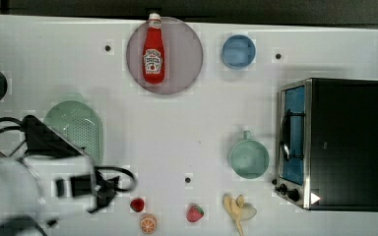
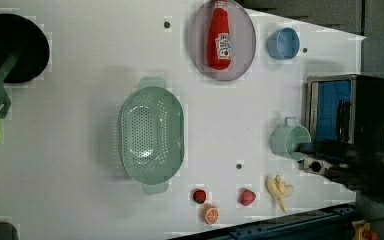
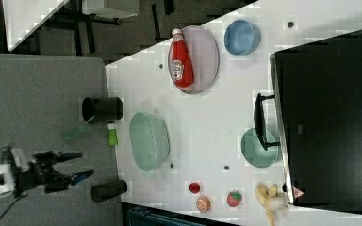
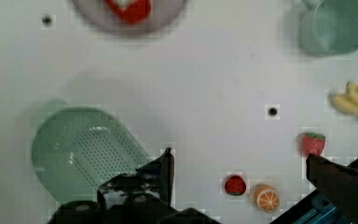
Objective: Drag strainer left to right.
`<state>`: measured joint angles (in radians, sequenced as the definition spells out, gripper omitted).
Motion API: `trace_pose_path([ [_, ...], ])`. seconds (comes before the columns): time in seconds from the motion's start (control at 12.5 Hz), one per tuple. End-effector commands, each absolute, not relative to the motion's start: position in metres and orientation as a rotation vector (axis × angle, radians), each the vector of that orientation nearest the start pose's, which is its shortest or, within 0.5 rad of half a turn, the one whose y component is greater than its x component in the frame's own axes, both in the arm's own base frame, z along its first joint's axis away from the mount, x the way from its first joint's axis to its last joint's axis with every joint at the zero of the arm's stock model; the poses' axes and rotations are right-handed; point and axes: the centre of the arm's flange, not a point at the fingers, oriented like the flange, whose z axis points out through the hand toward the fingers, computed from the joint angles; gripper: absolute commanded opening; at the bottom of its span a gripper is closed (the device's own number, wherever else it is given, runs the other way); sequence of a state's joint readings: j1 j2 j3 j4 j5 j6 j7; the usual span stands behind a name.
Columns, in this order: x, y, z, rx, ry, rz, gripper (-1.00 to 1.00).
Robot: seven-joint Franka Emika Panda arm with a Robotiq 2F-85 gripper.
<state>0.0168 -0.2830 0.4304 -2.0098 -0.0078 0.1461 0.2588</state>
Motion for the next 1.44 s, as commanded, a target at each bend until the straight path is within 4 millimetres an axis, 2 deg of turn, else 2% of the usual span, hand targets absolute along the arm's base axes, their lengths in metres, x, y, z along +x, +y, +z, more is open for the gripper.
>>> trace_pose_path([
  [0.08, 0.416, 0.261, 0.519, -3.015, 1.243, -0.086, 1.0],
  [0.32, 0.421, 0.303, 0.446, -2.832, 1.561, -0.032, 1.0],
  [0.48, 0.423, 0.32, 0.395, -2.663, 1.762, 0.017, 1.0],
  [0.8, 0.428, 0.325, 0.302, -2.391, 2.0, 0.134, 1.0],
  [0.96, 0.428, 0.328, 0.267, -2.329, 2.05, 0.175, 1.0],
  [1.2, 0.429, 0.33, 0.226, -2.262, 2.117, 0.212, 1.0],
  [1.44, 0.434, 0.319, 0.19, -2.267, 2.117, 0.197, 1.0],
])
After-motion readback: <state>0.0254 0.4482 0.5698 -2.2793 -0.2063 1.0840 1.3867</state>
